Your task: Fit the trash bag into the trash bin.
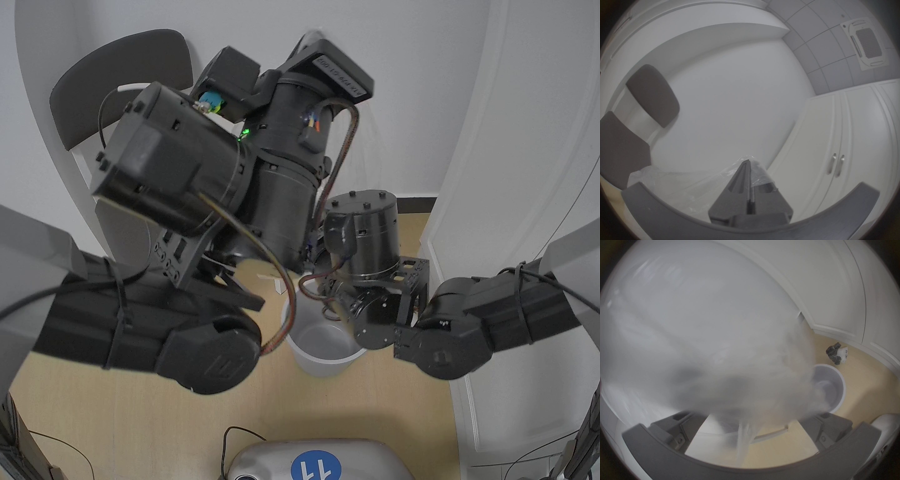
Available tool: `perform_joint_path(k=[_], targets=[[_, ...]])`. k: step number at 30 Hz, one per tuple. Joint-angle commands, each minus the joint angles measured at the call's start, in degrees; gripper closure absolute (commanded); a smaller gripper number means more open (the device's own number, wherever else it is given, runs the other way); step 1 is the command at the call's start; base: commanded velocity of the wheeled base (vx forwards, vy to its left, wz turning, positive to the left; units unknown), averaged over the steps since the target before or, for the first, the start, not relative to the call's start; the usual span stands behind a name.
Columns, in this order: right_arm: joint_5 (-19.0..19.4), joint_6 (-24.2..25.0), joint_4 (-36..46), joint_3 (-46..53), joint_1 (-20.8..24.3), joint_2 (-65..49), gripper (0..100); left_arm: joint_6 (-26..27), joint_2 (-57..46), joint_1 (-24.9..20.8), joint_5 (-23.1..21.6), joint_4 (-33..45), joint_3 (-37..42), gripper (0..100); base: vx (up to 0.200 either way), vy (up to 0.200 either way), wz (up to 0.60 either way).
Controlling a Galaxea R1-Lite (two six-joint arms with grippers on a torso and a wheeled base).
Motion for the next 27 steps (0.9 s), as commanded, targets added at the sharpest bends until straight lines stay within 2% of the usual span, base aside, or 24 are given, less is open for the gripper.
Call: perform_joint_path(k=[1,5,12,17,27], targets=[[-0.1,-0.2,0.1,-0.2,-1.1,0.2,0,1.4,-1.6,1.3,0.0,-0.1,0.4,100,0.0,0.0,0.0],[-0.2,-0.6,0.1,-0.2,-1.9,1.5,0,2.1,-4.2,3.3,-0.2,-0.1,2.5,100,0.0,0.0,0.0],[-0.2,-0.7,0.1,-1.4,-4.1,4.1,0,2.3,-10.8,3.1,-1.1,3.5,10.7,100,0.0,0.0,0.0],[-0.2,-1.5,0.0,-2.1,-5.3,5.0,0,2.2,-16.2,2.0,-2.0,8.6,16.8,100,0.0,0.0,0.0],[-0.1,-1.9,0.0,-3.1,-7.0,6.5,0,2.0,-18.8,-2.2,-2.3,9.3,19.5,100,0.0,0.0,0.0]])
